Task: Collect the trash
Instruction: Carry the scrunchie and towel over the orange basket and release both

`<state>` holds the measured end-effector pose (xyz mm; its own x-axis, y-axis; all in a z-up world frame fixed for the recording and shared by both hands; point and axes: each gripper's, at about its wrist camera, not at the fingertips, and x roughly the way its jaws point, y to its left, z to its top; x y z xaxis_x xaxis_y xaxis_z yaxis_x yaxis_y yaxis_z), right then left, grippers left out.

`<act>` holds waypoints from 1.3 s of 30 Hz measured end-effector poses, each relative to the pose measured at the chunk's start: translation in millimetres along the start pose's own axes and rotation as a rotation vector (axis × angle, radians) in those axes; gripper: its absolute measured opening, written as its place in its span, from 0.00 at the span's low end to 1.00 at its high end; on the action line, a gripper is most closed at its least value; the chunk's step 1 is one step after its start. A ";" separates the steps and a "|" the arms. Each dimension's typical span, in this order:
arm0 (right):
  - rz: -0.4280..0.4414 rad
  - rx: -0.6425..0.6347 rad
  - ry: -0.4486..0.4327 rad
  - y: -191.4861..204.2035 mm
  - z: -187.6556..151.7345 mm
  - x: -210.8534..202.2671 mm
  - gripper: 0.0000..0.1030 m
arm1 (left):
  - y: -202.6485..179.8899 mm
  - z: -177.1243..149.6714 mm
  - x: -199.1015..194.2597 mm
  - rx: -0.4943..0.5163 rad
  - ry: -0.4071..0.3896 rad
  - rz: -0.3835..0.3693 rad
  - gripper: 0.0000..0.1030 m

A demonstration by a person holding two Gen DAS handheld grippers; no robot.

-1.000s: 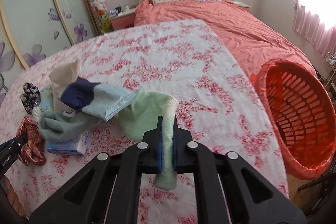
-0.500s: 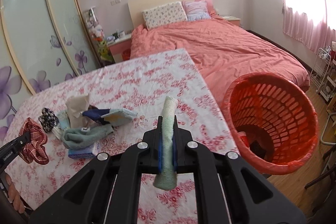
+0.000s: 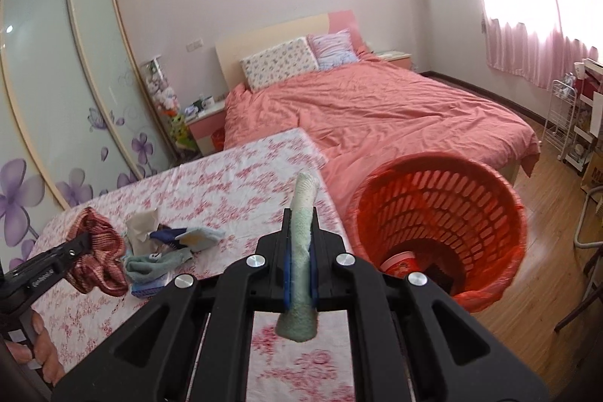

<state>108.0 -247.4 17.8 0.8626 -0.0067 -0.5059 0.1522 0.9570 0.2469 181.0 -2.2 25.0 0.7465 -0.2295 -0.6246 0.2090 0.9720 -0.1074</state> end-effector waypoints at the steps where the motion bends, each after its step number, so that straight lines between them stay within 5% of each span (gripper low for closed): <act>1: -0.004 0.009 -0.010 -6.0 2.0 -3.3 0.07 | -11.0 1.4 2.4 0.013 -0.001 -0.014 0.20; 25: -0.096 0.182 -0.081 -123.3 26.8 19.0 0.07 | -216.9 19.9 104.9 0.227 0.058 -0.284 0.21; 29: -0.098 0.181 -0.066 -132.1 30.4 33.4 0.08 | -237.2 23.5 127.9 0.249 0.070 -0.283 0.33; 31: -0.100 0.191 -0.054 -137.0 29.8 41.4 0.16 | -243.7 24.6 140.8 0.260 0.076 -0.271 0.48; 34: -0.115 0.208 -0.033 -143.1 26.7 50.6 0.39 | -243.6 23.3 152.8 0.268 0.089 -0.236 0.51; 39: -0.152 0.186 -0.015 -136.9 14.8 48.0 0.49 | -223.5 17.1 151.5 0.268 0.074 -0.179 0.58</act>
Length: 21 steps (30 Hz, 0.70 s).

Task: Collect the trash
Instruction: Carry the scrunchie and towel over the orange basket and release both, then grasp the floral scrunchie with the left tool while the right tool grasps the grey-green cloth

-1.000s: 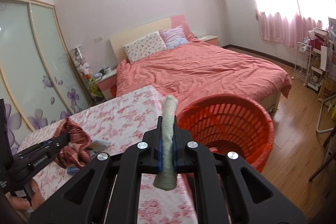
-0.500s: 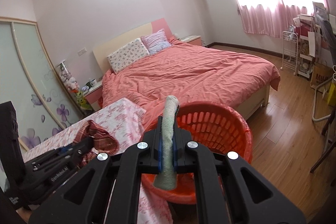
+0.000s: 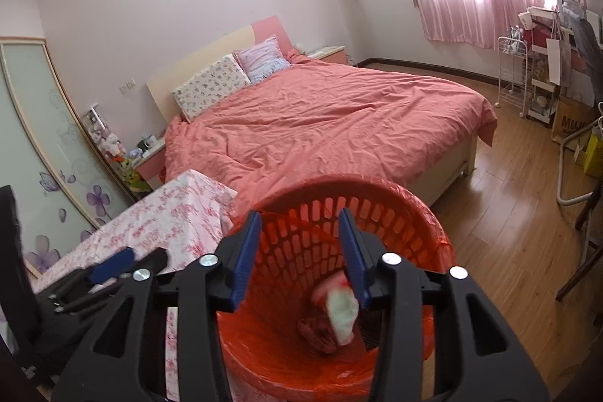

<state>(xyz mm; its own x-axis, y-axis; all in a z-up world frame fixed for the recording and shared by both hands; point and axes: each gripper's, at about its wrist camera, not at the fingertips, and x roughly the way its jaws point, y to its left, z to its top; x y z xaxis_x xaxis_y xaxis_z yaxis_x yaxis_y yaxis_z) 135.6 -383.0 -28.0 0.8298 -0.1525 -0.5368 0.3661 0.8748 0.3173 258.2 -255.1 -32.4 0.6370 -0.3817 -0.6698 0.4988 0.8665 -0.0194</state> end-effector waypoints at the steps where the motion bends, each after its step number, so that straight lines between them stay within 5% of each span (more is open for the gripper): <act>1: -0.004 -0.007 0.002 2.0 -0.5 -0.5 0.49 | 5.3 -4.0 -3.0 0.002 -0.002 0.012 0.59; 14: 0.030 -0.152 0.054 62.7 -21.7 -8.5 0.55 | 112.1 -52.9 -70.1 -0.101 -0.014 0.167 0.69; 21: 0.081 -0.235 0.109 111.0 -46.2 -4.3 0.55 | 205.8 -84.8 -113.0 -0.207 -0.015 0.341 0.73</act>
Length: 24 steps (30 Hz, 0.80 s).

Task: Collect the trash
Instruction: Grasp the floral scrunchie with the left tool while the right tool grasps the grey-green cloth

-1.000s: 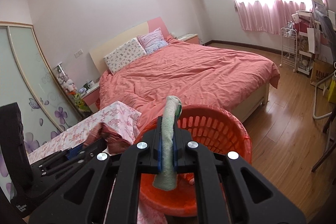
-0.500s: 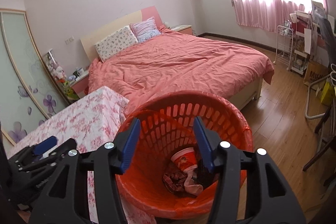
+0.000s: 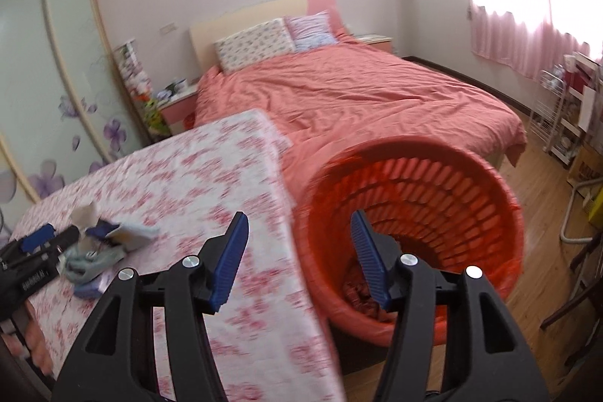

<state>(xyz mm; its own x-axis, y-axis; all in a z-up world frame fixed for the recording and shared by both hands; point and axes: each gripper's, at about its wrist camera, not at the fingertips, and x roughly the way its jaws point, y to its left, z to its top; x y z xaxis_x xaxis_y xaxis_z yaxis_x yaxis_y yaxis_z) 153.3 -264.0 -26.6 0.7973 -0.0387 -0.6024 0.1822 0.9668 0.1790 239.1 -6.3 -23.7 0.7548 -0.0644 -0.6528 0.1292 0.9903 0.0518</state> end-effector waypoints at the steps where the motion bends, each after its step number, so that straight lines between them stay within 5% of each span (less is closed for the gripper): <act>1: 0.006 -0.012 0.007 7.6 -2.2 2.0 0.55 | 20.3 -1.1 2.1 -0.029 0.008 0.031 0.73; 9: 0.058 -0.129 0.068 68.9 -19.9 19.2 0.55 | 140.2 -9.7 31.2 -0.194 0.076 0.249 0.79; 20: 0.179 -0.156 0.160 137.1 -36.5 45.0 0.55 | 197.6 -15.5 89.1 -0.278 0.176 0.299 0.79; 24: 0.226 -0.173 0.178 163.6 -40.9 48.6 0.55 | 201.5 -20.2 103.1 -0.274 0.206 0.261 0.50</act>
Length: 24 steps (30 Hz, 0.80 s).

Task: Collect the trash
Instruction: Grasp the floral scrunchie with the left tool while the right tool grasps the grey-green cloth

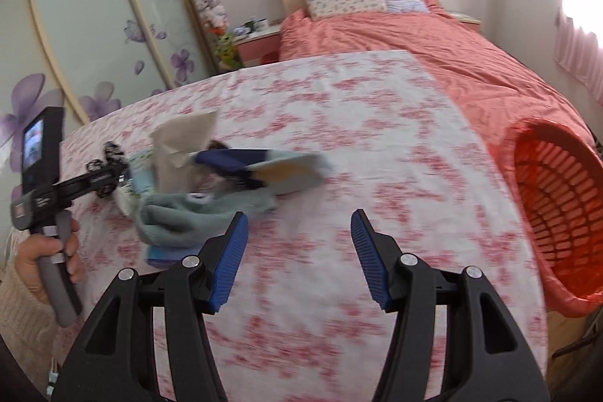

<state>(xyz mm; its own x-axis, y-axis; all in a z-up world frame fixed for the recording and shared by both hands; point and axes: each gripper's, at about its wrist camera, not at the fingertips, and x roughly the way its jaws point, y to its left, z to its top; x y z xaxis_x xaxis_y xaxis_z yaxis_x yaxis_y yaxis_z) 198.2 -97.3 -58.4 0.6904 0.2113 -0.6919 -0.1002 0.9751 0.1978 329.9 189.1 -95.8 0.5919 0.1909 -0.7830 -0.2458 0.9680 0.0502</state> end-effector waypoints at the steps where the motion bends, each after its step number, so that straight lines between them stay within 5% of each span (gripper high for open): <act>1: 0.011 -0.003 0.005 4.3 0.3 1.6 0.55 | 1.0 -1.1 1.0 0.002 0.000 -0.017 0.43; 3: 0.039 -0.018 0.015 17.6 0.6 6.5 0.55 | 0.9 -3.3 -3.7 0.013 -0.009 -0.027 0.28; 12: 0.083 -0.094 0.051 59.0 -2.4 25.3 0.55 | 13.5 -34.9 -35.7 0.069 -0.012 -0.115 0.25; 17: 0.033 -0.124 0.055 61.1 -10.8 29.6 0.12 | 15.5 -51.9 -47.8 0.080 -0.005 -0.144 0.25; 24: 0.005 -0.055 0.008 29.0 -7.7 5.5 0.08 | 9.6 -59.8 -55.5 0.092 -0.004 -0.164 0.26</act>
<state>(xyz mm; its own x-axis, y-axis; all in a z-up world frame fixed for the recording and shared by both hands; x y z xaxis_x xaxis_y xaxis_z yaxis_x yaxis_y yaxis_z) 193.7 -67.3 -61.9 0.6841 0.2164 -0.6965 -0.1430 0.9762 0.1628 248.9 178.1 -88.9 0.6211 0.0295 -0.7831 -0.0746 0.9970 -0.0216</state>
